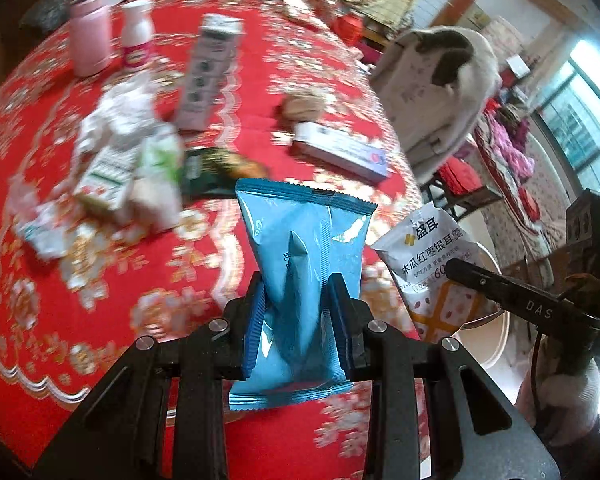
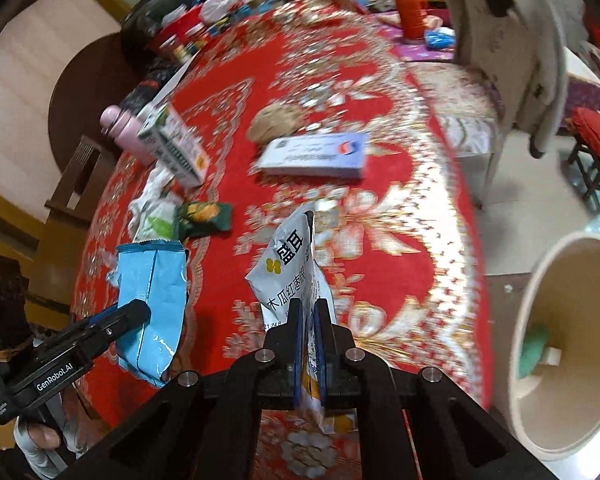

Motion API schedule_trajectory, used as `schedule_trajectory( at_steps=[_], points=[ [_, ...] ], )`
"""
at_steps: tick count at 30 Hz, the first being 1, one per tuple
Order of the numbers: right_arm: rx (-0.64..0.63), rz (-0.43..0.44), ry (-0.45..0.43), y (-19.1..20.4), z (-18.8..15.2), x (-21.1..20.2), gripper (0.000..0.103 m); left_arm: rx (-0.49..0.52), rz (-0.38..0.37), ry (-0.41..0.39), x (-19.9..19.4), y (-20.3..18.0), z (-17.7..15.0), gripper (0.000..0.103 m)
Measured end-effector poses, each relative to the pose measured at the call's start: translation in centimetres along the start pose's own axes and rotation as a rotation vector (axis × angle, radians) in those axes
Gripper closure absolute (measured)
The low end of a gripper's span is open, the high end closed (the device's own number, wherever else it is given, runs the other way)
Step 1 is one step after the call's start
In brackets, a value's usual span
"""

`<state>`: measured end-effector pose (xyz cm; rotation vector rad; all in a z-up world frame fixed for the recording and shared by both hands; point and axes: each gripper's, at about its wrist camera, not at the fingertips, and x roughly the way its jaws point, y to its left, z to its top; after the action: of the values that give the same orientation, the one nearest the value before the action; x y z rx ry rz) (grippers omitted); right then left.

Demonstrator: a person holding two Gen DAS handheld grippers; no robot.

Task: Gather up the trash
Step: 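Carry both items over the beige bin and open both tools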

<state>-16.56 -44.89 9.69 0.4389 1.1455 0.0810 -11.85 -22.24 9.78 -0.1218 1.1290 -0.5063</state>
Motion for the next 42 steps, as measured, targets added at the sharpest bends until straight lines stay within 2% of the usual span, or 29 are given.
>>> schedule_trajectory(
  at_steps=[15, 26, 34, 42],
  points=[
    [0.242, -0.162, -0.109, -13.2, -3.4, -7.9, 0.098, 0.231, -0.123, 0.076, 5.6, -13.8, 0.4, 0.075],
    [0.381, -0.286, -0.132, -21.1, -6.5, -11.2, 0.098, 0.317, -0.209, 0.162, 10.1, -22.4, -1.3, 0.074],
    [0.437, -0.323, -0.128, -23.8, -7.8, -11.7, 0.098, 0.319, -0.257, 0.218, 12.8, -26.0, -2.2, 0.074],
    [0.444, -0.340, -0.133, -24.7, -8.3, -12.2, 0.098, 0.317, -0.269, 0.213, 13.7, -27.3, -2.4, 0.072]
  ],
)
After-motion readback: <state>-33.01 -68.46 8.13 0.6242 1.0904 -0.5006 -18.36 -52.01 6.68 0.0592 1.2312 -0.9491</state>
